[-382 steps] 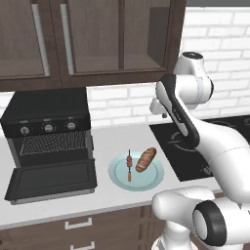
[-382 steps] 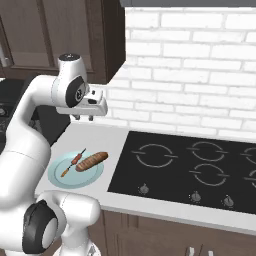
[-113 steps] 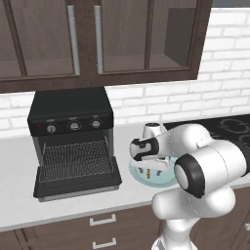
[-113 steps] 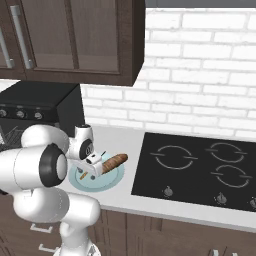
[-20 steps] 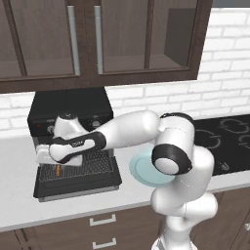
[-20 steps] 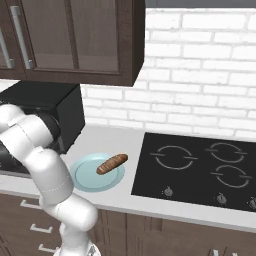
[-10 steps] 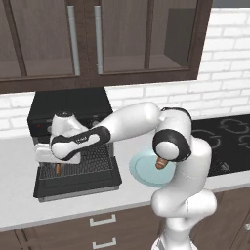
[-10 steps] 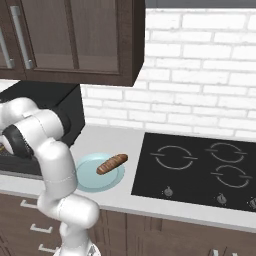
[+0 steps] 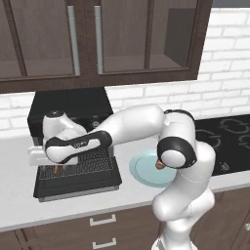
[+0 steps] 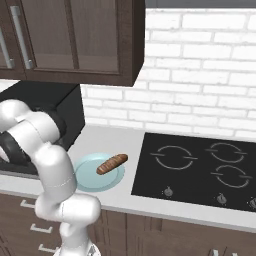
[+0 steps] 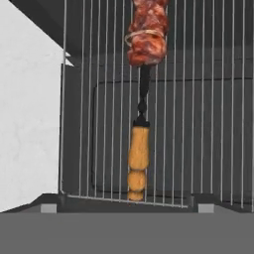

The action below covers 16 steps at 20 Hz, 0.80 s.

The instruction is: Pick up the kebab skewer and baguette bread, and place them inside the toaster oven. Close the toaster oven door and start by setting the timer.

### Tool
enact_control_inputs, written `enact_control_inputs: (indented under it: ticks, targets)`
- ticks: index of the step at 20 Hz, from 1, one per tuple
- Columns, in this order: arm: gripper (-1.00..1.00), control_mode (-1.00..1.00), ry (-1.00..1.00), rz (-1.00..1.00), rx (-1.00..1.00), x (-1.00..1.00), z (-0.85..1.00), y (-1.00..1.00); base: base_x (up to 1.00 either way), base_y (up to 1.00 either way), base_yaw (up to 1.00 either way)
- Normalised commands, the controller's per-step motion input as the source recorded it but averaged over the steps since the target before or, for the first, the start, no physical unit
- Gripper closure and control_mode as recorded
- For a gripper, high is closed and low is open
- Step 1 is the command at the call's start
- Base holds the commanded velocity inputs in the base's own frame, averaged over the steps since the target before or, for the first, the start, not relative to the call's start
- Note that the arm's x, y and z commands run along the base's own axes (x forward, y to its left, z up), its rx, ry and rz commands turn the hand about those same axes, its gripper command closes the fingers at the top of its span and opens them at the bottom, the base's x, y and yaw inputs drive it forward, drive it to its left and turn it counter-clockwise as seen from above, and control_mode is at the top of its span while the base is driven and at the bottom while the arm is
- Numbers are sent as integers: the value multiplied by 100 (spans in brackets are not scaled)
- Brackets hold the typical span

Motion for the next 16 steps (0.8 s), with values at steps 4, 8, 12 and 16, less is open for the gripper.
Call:
enact_control_inputs:
  ticks: [4,8,12,16]
  targets:
    - [-100,-100,-11,0,0,-68,31,-46,0,0,0]
    - [-100,-100,-11,0,0,-66,28,-98,0,0,0]
    - [-100,-100,-7,0,0,-62,18,-100,0,0,0]
    - [-100,-100,-2,-3,0,-49,11,-100,0,0,0]
